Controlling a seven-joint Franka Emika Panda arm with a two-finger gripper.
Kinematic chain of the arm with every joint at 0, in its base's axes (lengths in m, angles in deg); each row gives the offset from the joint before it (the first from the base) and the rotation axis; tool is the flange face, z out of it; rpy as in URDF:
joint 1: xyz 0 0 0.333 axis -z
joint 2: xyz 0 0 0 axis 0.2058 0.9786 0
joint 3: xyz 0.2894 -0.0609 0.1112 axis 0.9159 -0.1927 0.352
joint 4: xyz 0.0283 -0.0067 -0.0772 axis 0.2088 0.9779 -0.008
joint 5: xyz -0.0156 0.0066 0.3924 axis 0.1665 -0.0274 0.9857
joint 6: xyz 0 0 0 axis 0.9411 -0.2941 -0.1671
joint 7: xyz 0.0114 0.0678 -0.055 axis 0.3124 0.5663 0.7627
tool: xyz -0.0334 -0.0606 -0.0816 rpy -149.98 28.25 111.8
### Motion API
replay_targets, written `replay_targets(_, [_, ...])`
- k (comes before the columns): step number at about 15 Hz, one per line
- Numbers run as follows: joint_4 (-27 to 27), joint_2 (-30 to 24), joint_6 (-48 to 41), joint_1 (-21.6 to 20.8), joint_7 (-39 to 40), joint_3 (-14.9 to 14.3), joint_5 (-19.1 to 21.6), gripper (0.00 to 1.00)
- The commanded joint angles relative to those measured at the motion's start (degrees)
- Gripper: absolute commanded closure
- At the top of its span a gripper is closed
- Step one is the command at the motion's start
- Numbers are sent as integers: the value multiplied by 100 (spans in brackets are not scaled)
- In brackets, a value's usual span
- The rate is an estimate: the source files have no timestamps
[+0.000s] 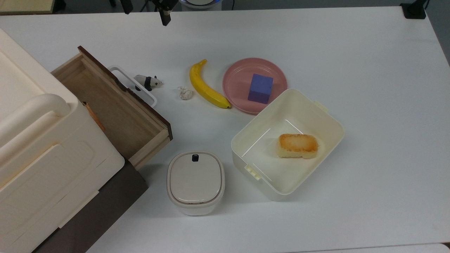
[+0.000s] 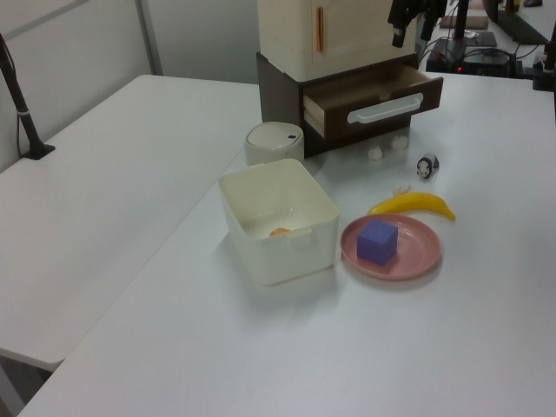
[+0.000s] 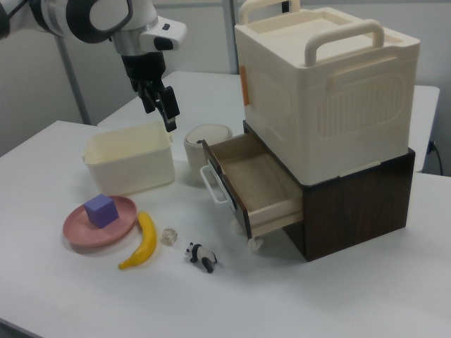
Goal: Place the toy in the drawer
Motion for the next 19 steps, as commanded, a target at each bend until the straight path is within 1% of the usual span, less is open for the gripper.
replay_targets(1, [-1,18,302,13,-66,-27,-32,0])
replay_targets(4, [-10,18,330,22,162,-36,-15,0])
replay_targets(6, [-36,18,304,39,346,-36,-94,0])
replay_targets(14, [-10,18,243,13,347,-19,-155,0])
replay_targets(15, [77,1,130,-4,330,-10,-190,0])
replay_targets(16, [165,-26,-272,-5,356,-1,-243,0])
replay_targets(17, [244,-52,-606,4,600,-1,-365,0])
replay_targets(19, [358,-70,-1038,39,1267,-1,-437,0])
